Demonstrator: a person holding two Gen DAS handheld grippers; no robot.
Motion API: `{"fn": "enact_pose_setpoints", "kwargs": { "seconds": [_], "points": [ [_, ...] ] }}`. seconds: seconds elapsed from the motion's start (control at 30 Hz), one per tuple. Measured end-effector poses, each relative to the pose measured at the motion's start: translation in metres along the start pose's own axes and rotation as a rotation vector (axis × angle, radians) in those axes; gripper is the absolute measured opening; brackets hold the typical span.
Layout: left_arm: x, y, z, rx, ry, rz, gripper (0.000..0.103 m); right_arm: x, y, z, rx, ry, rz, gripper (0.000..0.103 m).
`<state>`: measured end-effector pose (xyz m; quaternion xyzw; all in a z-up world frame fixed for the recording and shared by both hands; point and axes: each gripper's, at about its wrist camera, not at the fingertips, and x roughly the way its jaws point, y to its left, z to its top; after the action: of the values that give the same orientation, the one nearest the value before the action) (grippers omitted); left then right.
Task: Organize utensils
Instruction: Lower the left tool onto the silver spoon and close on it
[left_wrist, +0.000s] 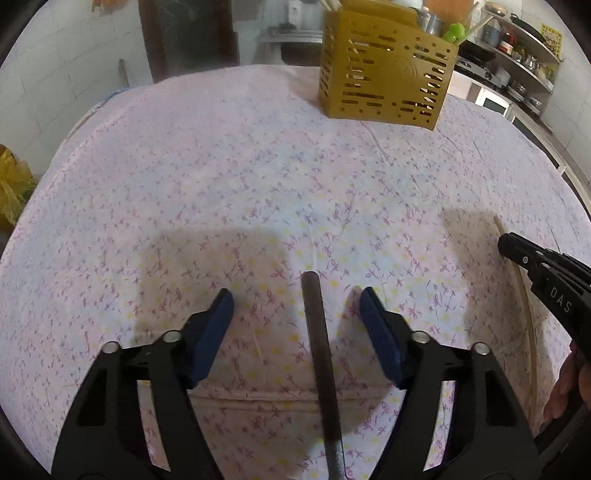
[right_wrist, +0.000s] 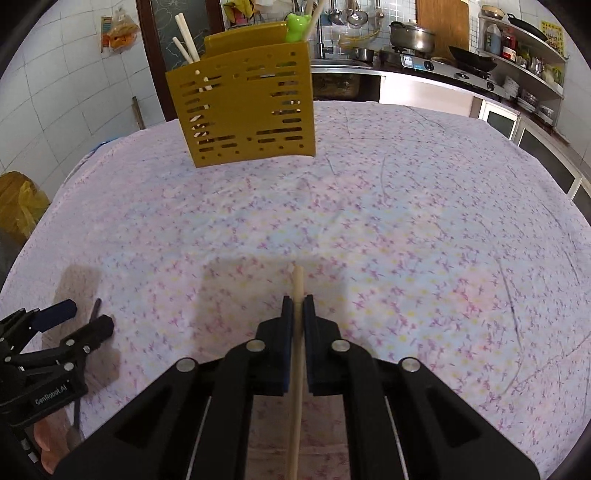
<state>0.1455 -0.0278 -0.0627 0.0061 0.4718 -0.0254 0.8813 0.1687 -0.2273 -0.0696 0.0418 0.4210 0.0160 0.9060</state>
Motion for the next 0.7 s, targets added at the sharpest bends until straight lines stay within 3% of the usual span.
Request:
{"fn": "enact_pose_setpoints", "kwargs": {
  "seconds": [0.23, 0.3, 0.6, 0.7],
  "points": [
    [0.003, 0.000, 0.009, -0.002, 0.025, -0.004, 0.030, -0.001, -0.004, -0.005, 0.004, -0.004, -0.019, 0.007],
    [0.005, 0.002, 0.013, -0.009, 0.034, -0.004, 0.013, -0.002, -0.004, -0.005, -0.001, -0.002, -0.037, 0.007],
    [0.012, 0.004, 0.029, -0.028, 0.052, -0.029, 0.009, 0.002, -0.014, 0.002, 0.051, 0.016, -0.035, 0.007],
    [0.005, 0.006, 0.034, -0.037, 0.021, -0.043, 0.009, -0.003, -0.015, 0.003, 0.055, -0.010, -0.035, 0.007]
  ]
}}
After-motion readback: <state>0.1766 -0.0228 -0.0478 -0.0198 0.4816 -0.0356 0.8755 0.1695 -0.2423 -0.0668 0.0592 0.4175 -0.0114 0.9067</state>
